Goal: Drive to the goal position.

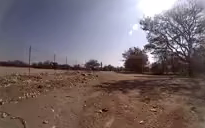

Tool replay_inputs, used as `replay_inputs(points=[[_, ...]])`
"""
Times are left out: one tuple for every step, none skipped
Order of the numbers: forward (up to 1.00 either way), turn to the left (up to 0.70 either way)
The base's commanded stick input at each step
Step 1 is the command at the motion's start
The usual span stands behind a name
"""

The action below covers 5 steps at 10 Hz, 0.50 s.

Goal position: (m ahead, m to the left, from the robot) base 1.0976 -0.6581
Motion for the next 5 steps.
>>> replay_inputs(points=[[0.50, 0.00], [0.50, 0.00], [0.50, 0.00], [0.50, 0.00], [0.50, 0.00]])
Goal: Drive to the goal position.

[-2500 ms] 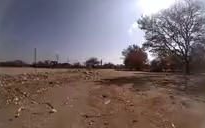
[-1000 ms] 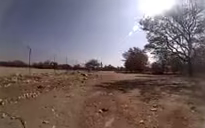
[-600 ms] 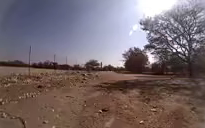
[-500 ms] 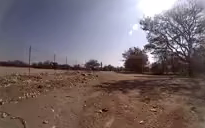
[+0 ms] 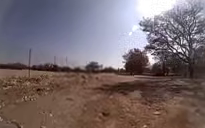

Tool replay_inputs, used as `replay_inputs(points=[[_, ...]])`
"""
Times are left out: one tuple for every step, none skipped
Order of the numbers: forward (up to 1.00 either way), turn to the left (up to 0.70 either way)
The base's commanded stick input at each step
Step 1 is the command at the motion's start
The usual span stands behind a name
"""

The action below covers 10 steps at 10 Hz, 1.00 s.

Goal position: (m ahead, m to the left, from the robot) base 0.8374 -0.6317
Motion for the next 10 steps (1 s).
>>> replay_inputs(points=[[0.50, 0.00], [0.50, 0.00], [0.50, 0.00], [0.50, 0.00], [0.50, 0.00], [0.50, 0.00], [0.50, 0.00], [0.50, 0.00], [0.50, 0.00], [0.50, 0.00]])
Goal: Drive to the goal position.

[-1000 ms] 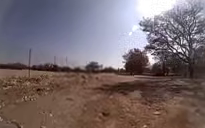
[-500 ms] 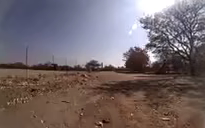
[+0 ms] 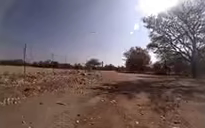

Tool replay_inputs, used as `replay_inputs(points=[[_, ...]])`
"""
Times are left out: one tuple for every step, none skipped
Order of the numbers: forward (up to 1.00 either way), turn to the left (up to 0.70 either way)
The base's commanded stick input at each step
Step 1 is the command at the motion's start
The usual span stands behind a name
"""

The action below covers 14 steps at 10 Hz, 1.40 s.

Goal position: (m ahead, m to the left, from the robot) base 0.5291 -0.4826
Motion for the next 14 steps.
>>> replay_inputs(points=[[0.50, 0.00], [0.50, 0.00], [0.50, 0.00], [0.50, 0.00], [0.50, 0.00], [0.50, 0.00], [0.50, -0.04], [0.50, -0.14], [0.50, -0.25], [0.50, -0.36], [0.50, -0.46], [0.50, -0.50], [0.50, -0.50], [0.50, -0.50]])
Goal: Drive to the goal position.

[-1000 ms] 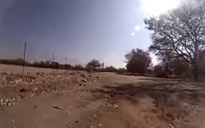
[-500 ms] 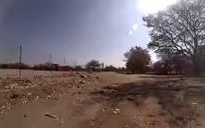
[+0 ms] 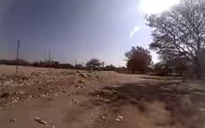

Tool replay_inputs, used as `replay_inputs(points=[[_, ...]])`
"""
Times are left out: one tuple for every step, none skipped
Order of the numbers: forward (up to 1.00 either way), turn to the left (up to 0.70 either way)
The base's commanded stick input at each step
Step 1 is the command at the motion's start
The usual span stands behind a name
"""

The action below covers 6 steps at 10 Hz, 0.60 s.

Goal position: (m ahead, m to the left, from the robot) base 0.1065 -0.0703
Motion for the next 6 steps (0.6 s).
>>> replay_inputs(points=[[0.50, -0.50], [0.50, -0.50], [0.50, -0.48], [0.50, -0.37], [0.50, -0.26], [0.50, -0.14]])
